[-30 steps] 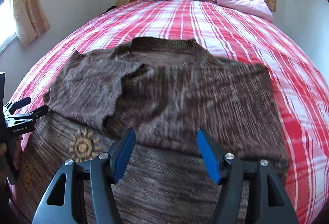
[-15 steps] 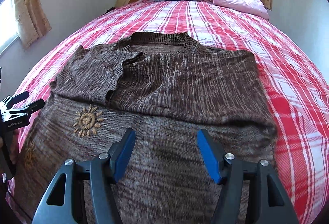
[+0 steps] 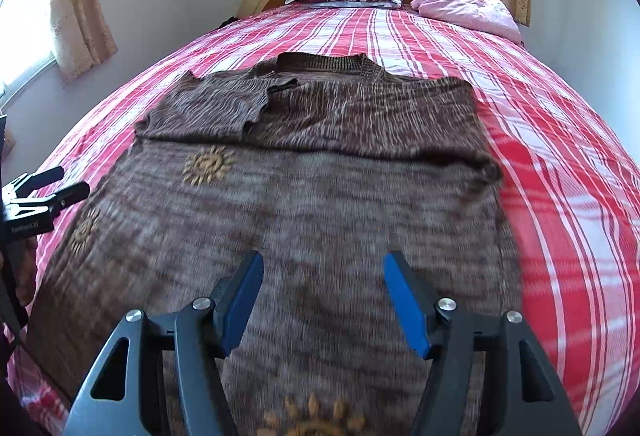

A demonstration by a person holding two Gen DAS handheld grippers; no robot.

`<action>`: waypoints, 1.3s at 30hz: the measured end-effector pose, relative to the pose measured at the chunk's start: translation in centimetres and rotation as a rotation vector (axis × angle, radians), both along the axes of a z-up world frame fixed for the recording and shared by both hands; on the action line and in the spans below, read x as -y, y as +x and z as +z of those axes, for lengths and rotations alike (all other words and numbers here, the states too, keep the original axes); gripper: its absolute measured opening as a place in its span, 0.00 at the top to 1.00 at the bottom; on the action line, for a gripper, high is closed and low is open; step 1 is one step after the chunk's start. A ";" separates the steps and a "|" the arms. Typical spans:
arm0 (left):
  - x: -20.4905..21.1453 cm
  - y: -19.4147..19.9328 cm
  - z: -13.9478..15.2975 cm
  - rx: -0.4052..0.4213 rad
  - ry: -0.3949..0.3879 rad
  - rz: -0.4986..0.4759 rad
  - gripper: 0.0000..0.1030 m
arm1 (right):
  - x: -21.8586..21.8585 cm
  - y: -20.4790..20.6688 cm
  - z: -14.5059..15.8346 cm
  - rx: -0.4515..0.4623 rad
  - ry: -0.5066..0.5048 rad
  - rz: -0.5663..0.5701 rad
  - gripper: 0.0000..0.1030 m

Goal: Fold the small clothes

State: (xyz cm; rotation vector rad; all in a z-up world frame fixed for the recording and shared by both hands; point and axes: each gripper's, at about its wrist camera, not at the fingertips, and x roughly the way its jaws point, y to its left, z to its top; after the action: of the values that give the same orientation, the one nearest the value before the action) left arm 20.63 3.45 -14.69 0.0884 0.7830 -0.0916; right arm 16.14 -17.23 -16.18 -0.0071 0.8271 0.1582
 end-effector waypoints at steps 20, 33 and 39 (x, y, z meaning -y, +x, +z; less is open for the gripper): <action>1.5 -7.9 0.1 0.018 0.017 -0.060 0.00 | 0.4 -6.6 -0.1 0.008 0.016 -0.013 0.38; 1.3 -12.4 -1.7 -0.020 0.043 -0.085 0.00 | 1.3 -11.6 -0.9 -0.033 0.011 -0.025 0.38; -0.3 -14.3 -2.7 -0.041 0.007 -0.068 0.00 | 2.3 -14.1 -1.0 -0.040 0.032 -0.034 0.38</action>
State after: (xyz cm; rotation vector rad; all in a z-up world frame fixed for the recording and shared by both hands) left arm 6.30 3.76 -17.43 0.1200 0.8217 -0.1555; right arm 2.04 -19.53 -17.22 0.0398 0.8640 0.1402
